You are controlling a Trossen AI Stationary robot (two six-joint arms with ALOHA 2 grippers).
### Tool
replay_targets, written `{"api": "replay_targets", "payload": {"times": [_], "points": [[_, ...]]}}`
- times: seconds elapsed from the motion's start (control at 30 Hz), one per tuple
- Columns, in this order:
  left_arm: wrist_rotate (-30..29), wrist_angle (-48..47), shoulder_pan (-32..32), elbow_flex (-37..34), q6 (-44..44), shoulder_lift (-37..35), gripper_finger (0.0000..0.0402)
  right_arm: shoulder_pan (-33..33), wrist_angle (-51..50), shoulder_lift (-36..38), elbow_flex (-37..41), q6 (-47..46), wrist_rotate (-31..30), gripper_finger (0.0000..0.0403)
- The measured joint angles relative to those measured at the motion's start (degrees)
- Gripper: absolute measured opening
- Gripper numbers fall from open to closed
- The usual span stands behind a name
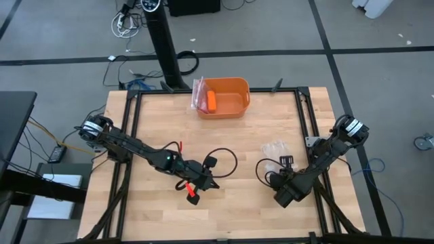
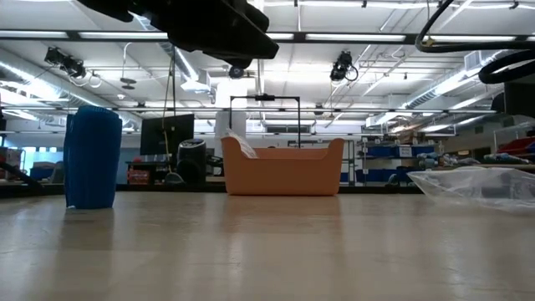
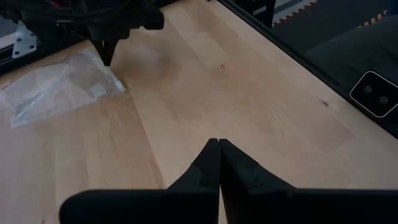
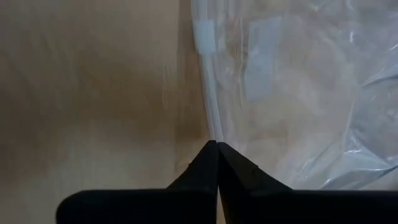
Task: Roll bandage
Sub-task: Open the transparent zip bag
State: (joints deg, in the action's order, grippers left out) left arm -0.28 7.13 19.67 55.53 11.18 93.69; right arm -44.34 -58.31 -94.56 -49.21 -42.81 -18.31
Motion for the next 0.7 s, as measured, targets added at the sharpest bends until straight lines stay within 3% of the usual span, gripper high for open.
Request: {"api": "replay_targets", "payload": {"times": [0.23, 0.57, 0.7], "points": [[0.01, -0.48, 0.01, 0.0, -0.04, 0.0, 0.0005, -0.17, 0.1, 0.07, -2.45, 0.44, -1.61, 0.0008], [0.03, -1.61, 0.01, 0.0, -0.96, 0.0, 0.0006, 0.35, -0.45, 0.04, -0.52, 0.66, -2.03, 0.0112], [0.03, -1.61, -0.01, 0.0, -0.96, 0.0, 0.0006, 1.24, -0.29, 0.04, 1.24, 0.59, -1.89, 0.0132]]}}
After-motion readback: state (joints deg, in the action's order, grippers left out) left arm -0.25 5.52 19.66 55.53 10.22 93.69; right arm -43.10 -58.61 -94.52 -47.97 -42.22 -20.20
